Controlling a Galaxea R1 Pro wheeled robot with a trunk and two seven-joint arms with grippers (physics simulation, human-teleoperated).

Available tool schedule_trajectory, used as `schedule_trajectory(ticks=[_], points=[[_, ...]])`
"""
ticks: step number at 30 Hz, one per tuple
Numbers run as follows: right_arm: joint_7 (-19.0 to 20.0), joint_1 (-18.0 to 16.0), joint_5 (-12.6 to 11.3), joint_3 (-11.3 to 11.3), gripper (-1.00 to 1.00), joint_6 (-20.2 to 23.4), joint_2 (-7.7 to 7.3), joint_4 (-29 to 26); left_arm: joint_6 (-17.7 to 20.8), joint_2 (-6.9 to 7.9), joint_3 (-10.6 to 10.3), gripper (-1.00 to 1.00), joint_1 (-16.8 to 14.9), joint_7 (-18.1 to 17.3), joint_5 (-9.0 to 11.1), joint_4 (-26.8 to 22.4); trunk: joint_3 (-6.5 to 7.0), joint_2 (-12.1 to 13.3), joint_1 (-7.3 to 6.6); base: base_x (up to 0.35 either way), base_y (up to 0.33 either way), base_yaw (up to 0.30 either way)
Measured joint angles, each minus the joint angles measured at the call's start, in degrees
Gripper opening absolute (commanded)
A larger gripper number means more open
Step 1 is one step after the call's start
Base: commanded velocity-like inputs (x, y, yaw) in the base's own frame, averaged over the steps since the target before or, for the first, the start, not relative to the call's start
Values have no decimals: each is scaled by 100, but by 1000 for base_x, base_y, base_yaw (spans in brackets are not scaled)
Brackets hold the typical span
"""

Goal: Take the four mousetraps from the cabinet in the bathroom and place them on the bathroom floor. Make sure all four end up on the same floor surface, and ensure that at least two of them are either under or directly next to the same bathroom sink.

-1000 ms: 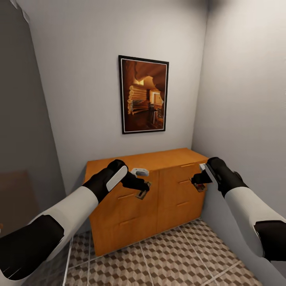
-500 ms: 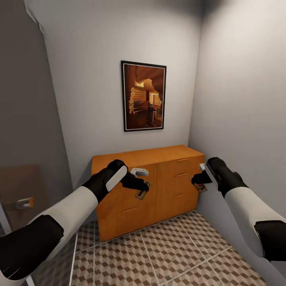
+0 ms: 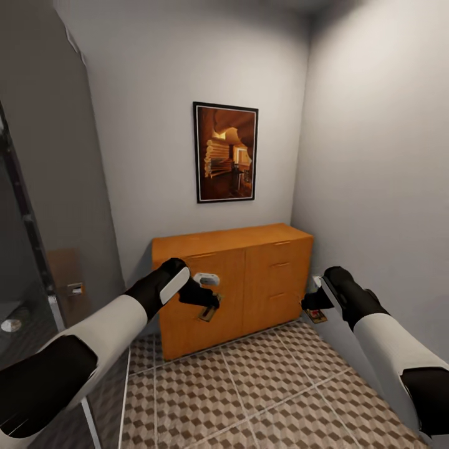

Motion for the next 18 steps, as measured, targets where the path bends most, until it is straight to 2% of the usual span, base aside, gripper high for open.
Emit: schedule_trajectory(ticks=[5,10,12,13,15,16,18], points=[[-1,88,-3,-7,-100,0,-4,43,-9,-12,11,-100,-1,3,34,284,1,-1,0,-346,0,0],[-9,111,26,-8,-100,0,-6,398,-27,-83,10,-100,0,3,84,556,1,0,0,-346,0,0],[-12,113,27,-6,-100,0,-5,705,-412,-181,4,-100,0,3,59,957,0,0,0,-346,0,0],[-10,113,34,-11,-100,0,-9,824,-603,-287,2,-100,-1,-6,73,1274,0,0,0,-346,0,0],[-14,112,27,-10,-100,0,-10,858,-662,-391,4,-100,-1,-10,68,1477,1,-1,0,-346,0,0],[-15,113,17,-8,-100,0,-6,887,-838,-487,3,-100,0,-12,58,1688,0,0,0,-346,0,0],[-21,113,18,-8,-100,0,-3,1020,-1235,-530,-1,-100,6,-12,30,1890,0,-1,0,-346,0,0]])
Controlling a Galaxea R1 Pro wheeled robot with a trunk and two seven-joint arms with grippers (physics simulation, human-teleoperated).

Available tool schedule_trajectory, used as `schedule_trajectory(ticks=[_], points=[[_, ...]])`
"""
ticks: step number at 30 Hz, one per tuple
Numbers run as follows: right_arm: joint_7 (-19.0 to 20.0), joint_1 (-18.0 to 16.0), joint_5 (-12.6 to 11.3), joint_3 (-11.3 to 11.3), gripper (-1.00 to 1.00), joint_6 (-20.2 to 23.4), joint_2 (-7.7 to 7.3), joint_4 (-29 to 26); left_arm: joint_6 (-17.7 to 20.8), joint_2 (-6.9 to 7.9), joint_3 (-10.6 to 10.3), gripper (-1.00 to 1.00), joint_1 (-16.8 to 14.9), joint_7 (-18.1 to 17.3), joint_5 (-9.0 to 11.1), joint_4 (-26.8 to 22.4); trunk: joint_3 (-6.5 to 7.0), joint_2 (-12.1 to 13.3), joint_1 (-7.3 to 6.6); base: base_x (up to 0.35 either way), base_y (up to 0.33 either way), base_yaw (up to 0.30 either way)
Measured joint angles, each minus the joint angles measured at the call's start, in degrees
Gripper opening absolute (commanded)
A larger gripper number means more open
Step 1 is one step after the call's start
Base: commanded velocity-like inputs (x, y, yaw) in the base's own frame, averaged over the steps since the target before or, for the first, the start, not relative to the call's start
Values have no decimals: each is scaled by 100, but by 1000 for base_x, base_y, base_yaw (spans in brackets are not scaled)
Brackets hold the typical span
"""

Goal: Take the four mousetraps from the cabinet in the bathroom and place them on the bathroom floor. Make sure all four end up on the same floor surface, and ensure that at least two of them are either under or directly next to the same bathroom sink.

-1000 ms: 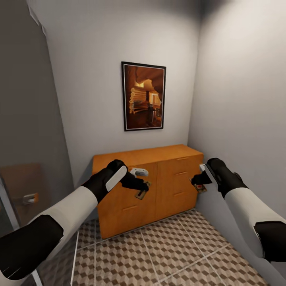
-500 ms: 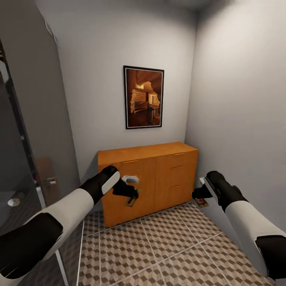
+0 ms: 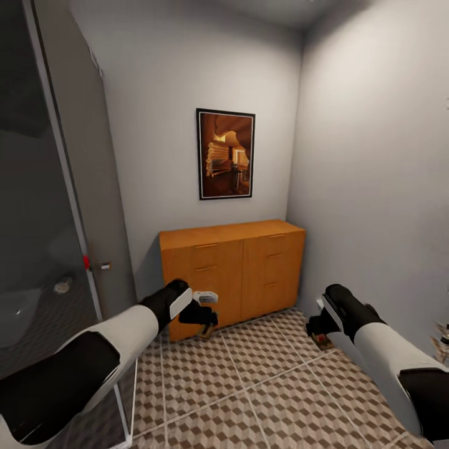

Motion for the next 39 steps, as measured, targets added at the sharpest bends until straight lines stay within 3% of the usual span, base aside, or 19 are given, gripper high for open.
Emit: schedule_trajectory(ticks=[4,6,8,13,17,21,26,32,36,39], points=[[1,0,-1,2,-100,-54,9,428,-784,-12,0,-100,51,6,-20,159,0,0,0,-346,0,0],[0,0,0,-6,-100,-330,21,729,-1217,-11,-2,-100,209,7,-21,249,-1,0,0,-346,0,0],[-1,0,3,-5,-100,-802,34,1242,-1778,-5,-9,-100,500,10,-29,399,-2,0,0,-346,0,0],[4,-7,-7,-14,-100,-2011,47,2331,-2491,30,-2,-100,970,11,-35,792,-2,0,0,-346,0,0],[-6,36,-2,-13,-100,-2782,61,2569,-3056,90,11,-100,1416,15,-26,973,-1,0,0,-298,0,0],[2,572,6,-9,-100,-3291,69,2643,-3875,128,18,-100,1988,15,-4,1035,-3,0,-3,-95,0,29],[4,1196,-13,-9,-100,-3679,71,2658,-4240,193,24,-100,2376,15,50,1065,-1,-1,-3,-20,0,219],[42,1354,-51,-18,-100,-3832,85,2664,-4331,296,48,-100,2804,14,97,1074,-1,-1,-3,-3,0,287],[42,1541,-65,-16,-100,-3966,92,2669,-4424,612,71,-100,2999,15,208,1090,-1,-1,-3,0,0,297],[39,1890,-69,-15,-100,-4208,93,2669,-4459,841,84,-100,3223,14,473,1099,-1,-1,-4,0,0,299]])
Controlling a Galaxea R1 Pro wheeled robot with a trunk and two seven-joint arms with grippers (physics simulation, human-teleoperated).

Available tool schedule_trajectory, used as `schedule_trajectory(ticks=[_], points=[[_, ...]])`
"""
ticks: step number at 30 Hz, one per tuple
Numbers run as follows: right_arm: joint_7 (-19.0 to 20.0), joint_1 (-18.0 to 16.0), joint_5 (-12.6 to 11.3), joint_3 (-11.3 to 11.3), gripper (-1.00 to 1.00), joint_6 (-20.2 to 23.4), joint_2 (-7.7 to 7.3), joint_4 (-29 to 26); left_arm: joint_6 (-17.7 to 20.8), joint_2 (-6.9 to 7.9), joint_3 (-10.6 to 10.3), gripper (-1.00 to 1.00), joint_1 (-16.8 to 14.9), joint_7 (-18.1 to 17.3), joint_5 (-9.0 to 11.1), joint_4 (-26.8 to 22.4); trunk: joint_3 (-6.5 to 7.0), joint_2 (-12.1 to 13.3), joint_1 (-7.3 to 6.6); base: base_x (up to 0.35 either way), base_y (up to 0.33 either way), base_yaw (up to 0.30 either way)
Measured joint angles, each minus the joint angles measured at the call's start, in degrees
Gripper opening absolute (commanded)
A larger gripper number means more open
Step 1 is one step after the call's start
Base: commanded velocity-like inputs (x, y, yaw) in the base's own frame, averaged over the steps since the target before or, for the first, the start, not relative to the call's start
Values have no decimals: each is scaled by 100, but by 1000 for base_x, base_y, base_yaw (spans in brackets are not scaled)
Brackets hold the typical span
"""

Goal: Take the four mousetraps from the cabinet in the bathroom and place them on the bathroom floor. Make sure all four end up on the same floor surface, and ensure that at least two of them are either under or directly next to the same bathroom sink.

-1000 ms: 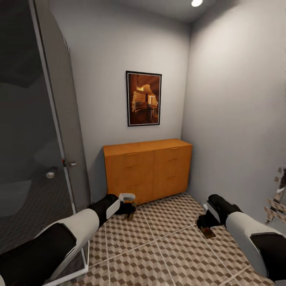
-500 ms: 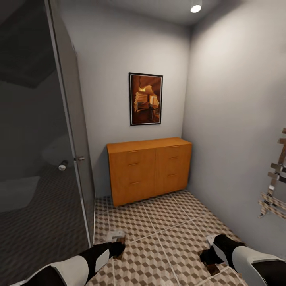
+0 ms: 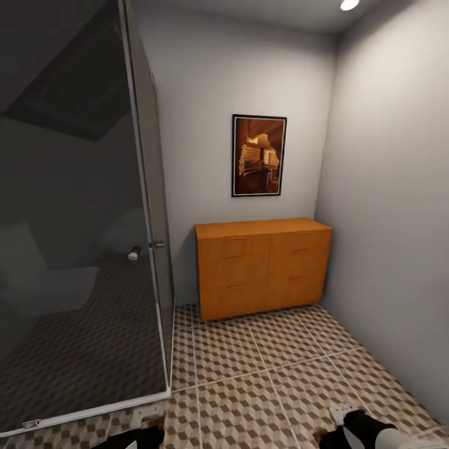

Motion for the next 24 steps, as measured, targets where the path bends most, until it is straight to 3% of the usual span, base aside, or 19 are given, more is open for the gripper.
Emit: schedule_trajectory(ticks=[2,6,15,24], points=[[-18,254,1,3,-100,-157,4,0,-15,149,5,-100,127,-3,321,1,-1,0,0,0,0,300],[-33,507,-1,-5,-100,-338,1,-1,-22,287,4,-100,228,-8,727,5,0,0,0,0,0,259],[-44,605,3,-13,-100,-476,-6,-2,-15,278,-2,-100,372,-16,854,6,1,0,0,0,0,64],[-52,700,4,-10,-100,-763,-9,-2,-16,166,-3,-100,483,-17,865,3,29,0,0,0,0,254]])
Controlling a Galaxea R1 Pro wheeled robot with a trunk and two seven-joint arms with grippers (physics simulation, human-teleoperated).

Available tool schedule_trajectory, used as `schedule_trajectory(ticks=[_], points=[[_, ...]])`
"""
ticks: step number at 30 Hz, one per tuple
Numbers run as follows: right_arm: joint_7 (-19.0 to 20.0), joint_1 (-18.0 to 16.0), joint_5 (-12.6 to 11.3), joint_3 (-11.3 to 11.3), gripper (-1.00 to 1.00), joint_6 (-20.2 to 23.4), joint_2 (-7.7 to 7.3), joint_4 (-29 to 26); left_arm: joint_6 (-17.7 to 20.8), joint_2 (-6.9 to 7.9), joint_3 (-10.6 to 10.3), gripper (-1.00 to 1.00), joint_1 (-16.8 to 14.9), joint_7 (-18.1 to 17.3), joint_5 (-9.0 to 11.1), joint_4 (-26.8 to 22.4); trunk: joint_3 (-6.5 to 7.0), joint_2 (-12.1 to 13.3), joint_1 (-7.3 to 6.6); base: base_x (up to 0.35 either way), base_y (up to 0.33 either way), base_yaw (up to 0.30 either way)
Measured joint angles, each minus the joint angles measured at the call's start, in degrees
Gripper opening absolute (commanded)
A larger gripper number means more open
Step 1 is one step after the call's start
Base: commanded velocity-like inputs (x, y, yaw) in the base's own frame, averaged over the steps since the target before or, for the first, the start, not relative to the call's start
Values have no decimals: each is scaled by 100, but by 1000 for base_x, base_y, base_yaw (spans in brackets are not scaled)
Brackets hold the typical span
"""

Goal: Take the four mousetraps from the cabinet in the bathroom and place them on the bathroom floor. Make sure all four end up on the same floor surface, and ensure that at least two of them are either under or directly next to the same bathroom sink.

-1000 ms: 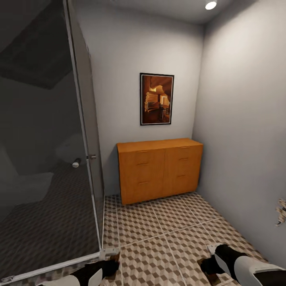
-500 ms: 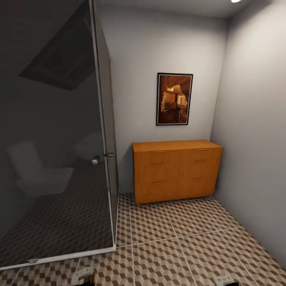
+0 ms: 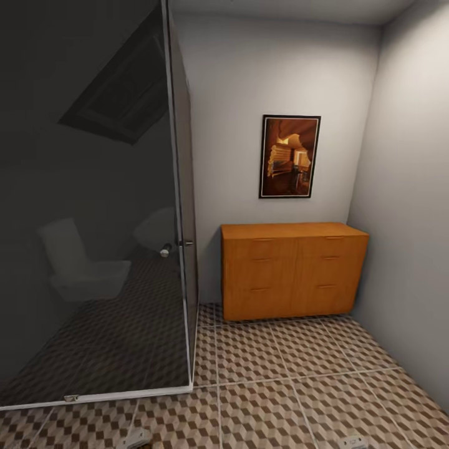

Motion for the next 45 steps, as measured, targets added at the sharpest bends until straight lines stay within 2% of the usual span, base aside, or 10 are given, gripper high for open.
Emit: schedule_trajectory(ticks=[6,26,29,33,36,45], points=[[-1,28,7,3,-100,-27,4,0,-8,-143,5,-100,54,0,3,0,21,0,0,0,0,296],[-1,31,25,4,-100,-40,10,1,-10,-191,9,-100,192,0,9,0,92,0,0,0,0,298],[-1,31,30,4,-100,-40,10,1,-10,-196,9,-100,206,0,66,0,102,0,0,0,0,299],[-1,31,32,4,-100,-40,10,1,-8,-192,9,-100,212,0,330,0,116,0,0,0,0,299],[-1,31,33,4,-100,-40,10,1,-8,-191,9,-100,213,0,416,0,127,0,0,0,0,299],[-1,31,33,4,-100,-40,10,1,-8,-197,9,-100,244,0,456,0,159,0,0,0,0,298]])
